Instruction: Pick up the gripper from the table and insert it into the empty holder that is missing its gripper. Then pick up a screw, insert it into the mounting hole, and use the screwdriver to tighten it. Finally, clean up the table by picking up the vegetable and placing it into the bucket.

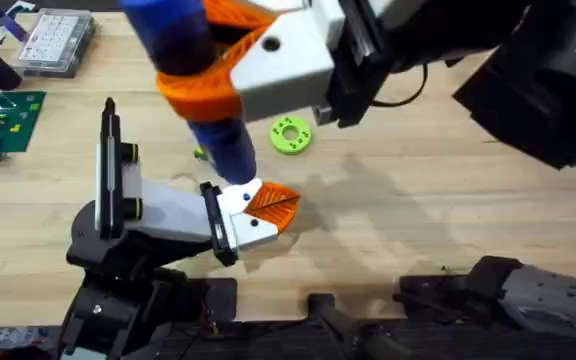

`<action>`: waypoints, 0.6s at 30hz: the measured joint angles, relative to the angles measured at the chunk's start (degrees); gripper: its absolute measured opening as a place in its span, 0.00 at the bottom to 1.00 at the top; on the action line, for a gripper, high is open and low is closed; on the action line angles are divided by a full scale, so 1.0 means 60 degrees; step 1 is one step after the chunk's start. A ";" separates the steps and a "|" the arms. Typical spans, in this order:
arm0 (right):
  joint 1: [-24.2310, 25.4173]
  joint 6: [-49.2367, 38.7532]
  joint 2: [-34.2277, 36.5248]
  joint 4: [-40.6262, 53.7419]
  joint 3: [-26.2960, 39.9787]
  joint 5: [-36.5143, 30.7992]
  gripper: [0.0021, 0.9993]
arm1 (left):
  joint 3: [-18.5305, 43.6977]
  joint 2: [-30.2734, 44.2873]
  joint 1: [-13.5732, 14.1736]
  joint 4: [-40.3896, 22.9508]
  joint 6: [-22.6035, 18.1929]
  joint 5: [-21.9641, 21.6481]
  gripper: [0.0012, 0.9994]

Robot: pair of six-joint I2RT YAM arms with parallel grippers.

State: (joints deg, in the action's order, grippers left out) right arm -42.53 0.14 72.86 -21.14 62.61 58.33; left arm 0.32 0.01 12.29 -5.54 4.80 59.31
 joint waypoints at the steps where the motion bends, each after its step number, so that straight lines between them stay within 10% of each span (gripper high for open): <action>1: -0.0034 -0.0004 0.0000 -0.0073 -0.0029 0.0041 0.02 | 0.0000 0.0000 0.0000 0.0000 0.0000 0.0000 0.01; 18: -0.0080 -0.0066 0.0004 -0.0260 -0.0540 0.0188 0.02 | 0.0000 0.0000 0.0000 0.0000 0.0000 0.0000 0.01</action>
State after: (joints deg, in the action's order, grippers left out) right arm -43.00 -0.26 72.88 -22.70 59.37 59.46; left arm 0.32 0.01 12.29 -5.54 4.80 59.31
